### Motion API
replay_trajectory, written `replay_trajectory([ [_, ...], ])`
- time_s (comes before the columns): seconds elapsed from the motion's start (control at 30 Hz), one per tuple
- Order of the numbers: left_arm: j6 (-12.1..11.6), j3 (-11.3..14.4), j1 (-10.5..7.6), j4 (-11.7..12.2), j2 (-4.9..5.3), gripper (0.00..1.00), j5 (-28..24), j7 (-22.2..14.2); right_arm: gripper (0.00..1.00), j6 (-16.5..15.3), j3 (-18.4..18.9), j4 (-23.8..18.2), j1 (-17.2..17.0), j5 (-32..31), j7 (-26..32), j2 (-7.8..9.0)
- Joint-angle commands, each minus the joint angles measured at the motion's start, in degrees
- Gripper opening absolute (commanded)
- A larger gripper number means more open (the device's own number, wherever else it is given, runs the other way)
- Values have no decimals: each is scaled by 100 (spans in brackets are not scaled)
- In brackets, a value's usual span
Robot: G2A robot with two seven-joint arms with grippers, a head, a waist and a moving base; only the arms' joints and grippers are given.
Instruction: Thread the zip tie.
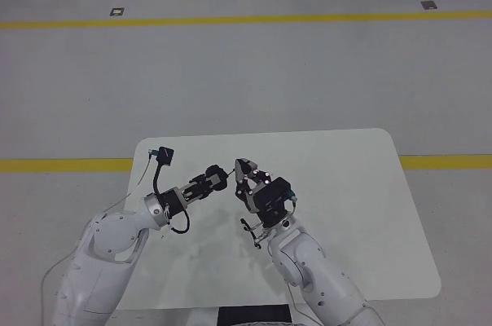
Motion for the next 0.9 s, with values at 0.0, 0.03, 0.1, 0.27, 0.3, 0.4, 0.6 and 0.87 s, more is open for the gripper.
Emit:
replay_trajectory([
  [0.0,0,0,0,0,0,0,0,0,0,1,-2,4,0,-2,3,0],
  [0.03,0,0,0,0,0,0,0,0,0,7,1,5,-4,6,2,0],
  [0.1,0,0,0,0,0,0,0,0,0,15,17,-10,-9,27,-8,0],
  [0.27,0,0,0,0,0,0,0,0,0,5,59,-54,-36,21,-25,10],
  [0.3,0,0,0,0,0,0,0,0,0,2,65,-52,-40,19,-25,11],
  [0.4,0,0,0,0,0,0,0,0,0,-15,71,-28,-48,20,-26,14],
  [0.6,0,0,0,0,0,0,0,0,0,-10,52,36,-38,28,-24,11],
  [0.87,0,0,0,0,0,0,0,0,0,-19,30,71,-20,45,-5,6],
])
